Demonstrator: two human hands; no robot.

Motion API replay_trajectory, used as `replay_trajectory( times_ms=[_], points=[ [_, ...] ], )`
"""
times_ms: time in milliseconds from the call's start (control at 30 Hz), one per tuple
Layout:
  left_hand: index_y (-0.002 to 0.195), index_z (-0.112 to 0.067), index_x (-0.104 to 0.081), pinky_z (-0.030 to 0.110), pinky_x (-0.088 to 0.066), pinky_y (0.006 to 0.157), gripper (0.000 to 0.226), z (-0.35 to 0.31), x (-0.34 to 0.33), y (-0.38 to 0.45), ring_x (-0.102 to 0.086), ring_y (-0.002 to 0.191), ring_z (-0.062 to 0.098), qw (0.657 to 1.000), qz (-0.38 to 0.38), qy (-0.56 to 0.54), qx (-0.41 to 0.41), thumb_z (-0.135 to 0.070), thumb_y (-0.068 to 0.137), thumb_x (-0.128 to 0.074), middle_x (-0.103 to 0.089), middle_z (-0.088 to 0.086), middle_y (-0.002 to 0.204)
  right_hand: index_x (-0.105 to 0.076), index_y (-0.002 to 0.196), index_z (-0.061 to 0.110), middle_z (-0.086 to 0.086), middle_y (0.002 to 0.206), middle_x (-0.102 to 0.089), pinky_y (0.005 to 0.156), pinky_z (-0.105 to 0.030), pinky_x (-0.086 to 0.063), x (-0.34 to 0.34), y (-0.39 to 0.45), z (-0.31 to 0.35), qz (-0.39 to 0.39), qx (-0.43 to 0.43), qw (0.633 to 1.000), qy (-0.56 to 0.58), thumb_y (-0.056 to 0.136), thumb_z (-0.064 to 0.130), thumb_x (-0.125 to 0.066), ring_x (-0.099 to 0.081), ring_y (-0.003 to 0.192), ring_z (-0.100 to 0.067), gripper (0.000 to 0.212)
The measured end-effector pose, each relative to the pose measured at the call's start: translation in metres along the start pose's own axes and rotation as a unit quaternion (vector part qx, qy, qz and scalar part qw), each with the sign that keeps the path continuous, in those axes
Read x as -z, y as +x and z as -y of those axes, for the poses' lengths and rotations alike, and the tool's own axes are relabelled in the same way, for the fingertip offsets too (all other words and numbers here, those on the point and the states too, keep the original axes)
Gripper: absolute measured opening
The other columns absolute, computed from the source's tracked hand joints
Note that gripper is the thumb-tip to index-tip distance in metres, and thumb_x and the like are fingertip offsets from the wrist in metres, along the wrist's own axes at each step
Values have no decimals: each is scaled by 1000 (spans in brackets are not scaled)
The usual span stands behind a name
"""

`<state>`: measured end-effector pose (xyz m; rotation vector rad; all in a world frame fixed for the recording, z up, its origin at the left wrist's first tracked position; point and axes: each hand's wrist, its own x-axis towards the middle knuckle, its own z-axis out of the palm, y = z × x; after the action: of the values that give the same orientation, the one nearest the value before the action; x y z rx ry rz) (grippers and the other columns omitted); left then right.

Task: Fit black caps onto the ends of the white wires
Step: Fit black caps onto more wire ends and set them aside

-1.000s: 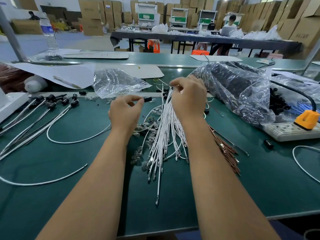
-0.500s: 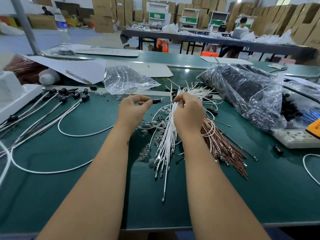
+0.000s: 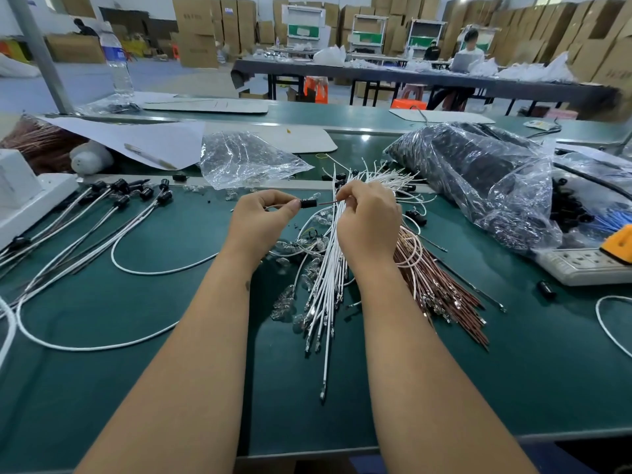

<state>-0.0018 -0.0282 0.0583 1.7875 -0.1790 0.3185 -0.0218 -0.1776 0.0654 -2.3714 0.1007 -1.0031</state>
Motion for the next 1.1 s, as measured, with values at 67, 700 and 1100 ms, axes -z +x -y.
replay_trajectory(
  times_ms=[67, 700, 1100],
  points=[
    [73, -30, -69, 14, -36, 45, 15, -1, 0, -1, -40, 42, 0, 1000, 5, 13, 0, -26, 87, -70, -55, -19, 54, -69, 95, 19, 2, 87, -56, 78, -28, -28, 1, 0, 0, -11, 12, 1000, -22, 84, -6, -51, -50, 92, -21, 32],
    [92, -10, -67, 26, -43, 70, 5, -11, -7, -8, -57, 83, 18, 983, 0, 155, -101, -13, 88, -65, -66, 7, 86, -66, 112, 4, -12, 103, -69, 91, -41, -47, -2, -7, 18, 132, 59, 985, 94, 89, 0, -51, -61, 96, -26, 27],
    [105, -19, -67, 42, -20, 106, 21, -2, 15, -4, -36, 125, 30, 896, -272, 346, -57, -15, 87, -57, -59, 1, 124, -62, 104, 12, 5, 83, -55, 78, -28, -32, -7, -3, 13, 76, 56, 996, -9, 95, 9, -52, -46, 78, -12, 13]
  ],
)
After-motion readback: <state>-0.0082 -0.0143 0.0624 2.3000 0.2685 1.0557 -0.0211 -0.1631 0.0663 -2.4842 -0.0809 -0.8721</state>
